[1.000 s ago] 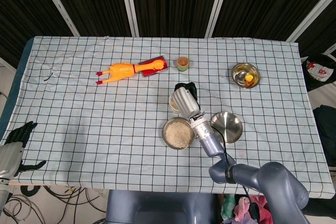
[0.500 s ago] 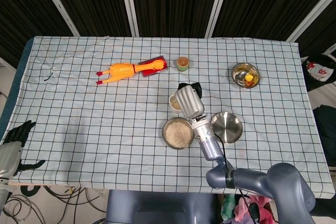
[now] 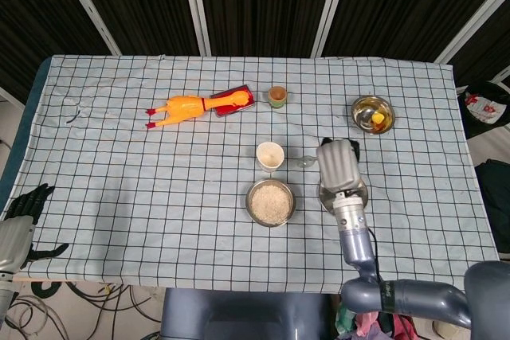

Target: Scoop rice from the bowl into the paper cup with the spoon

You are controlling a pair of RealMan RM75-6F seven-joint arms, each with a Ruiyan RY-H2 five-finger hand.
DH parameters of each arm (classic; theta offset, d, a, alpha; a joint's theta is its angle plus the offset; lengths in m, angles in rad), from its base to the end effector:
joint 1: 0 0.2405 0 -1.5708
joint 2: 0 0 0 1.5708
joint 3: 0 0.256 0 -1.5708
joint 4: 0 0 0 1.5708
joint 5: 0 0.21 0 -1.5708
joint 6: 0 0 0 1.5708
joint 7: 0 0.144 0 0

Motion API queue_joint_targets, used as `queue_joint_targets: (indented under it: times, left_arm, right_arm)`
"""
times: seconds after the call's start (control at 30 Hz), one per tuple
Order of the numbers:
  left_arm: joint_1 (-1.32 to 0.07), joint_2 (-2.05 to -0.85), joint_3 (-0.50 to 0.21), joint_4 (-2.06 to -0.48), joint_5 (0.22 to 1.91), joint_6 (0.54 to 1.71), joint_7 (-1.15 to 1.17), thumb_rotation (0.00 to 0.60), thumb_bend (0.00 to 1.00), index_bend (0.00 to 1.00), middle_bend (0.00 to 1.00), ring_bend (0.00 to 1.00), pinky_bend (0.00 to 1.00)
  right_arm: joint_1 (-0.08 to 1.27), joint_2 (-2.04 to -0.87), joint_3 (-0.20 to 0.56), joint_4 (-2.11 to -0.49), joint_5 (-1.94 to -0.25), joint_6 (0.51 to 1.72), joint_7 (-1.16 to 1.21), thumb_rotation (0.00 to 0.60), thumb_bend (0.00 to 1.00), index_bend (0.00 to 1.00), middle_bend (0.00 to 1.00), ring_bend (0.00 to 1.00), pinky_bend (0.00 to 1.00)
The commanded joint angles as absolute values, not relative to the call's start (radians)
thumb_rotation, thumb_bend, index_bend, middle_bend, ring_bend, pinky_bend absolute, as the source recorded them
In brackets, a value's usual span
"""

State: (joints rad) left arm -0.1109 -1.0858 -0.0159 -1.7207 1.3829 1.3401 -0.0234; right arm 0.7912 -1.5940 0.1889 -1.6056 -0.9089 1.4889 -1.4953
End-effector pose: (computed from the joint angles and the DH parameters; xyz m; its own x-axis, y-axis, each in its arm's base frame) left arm -0.3124 0.1772 0.1410 0.2807 0.1750 0.9437 0.9507 0.0846 -0.2985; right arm -0.1241 -0.3438 0.0333 0.9623 0.1378 0.2346 -0.2368 -0.0004 0.9716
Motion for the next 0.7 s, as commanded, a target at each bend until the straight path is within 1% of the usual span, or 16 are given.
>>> queue_joint_targets:
  times: [0.03,0.2,0.4,0.57,0.7]
  left_arm:
    - [-0.108,-1.084,-0.01,-1.72,1.394,1.345,-0.023,0.6,0.03,0.0,0.0,0.0,0.0]
    - [-0.105,-1.085,-0.007,-1.717,1.402,1.35,-0.024,0.6,0.03,0.0,0.0,0.0,0.0]
    - [-0.102,-1.085,-0.004,-1.715,1.408,1.355,-0.024,0.6,0.03,0.0,0.0,0.0,0.0]
    - [-0.102,-1.086,-0.005,-1.713,1.407,1.355,-0.025,0.6,0.03,0.0,0.0,0.0,0.0]
    - [-0.102,-1.085,-0.003,-1.712,1.411,1.353,-0.026,0.6,0.03,0.0,0.0,0.0,0.0]
  right_arm:
    - [0.714,-1.554,0.14,-1.654,-0.847,1.519,-1.456,0.6,0.64,0.7,1.0,1.0,1.0]
    - [0.654,-1.553,0.109,-1.642,-0.795,1.525,-1.404,0.6,0.63,0.7,1.0,1.0,1.0]
    - [0.614,-1.59,0.097,-1.575,-0.753,1.508,-1.346,0.6,0.6,0.7,1.0,1.0,1.0]
    - [0.609,-1.629,0.103,-1.522,-0.751,1.497,-1.323,0.6,0.59,0.7,1.0,1.0,1.0]
    - [0.611,-1.654,0.12,-1.504,-0.73,1.493,-1.326,0.6,0.57,0.68,1.0,1.0,1.0]
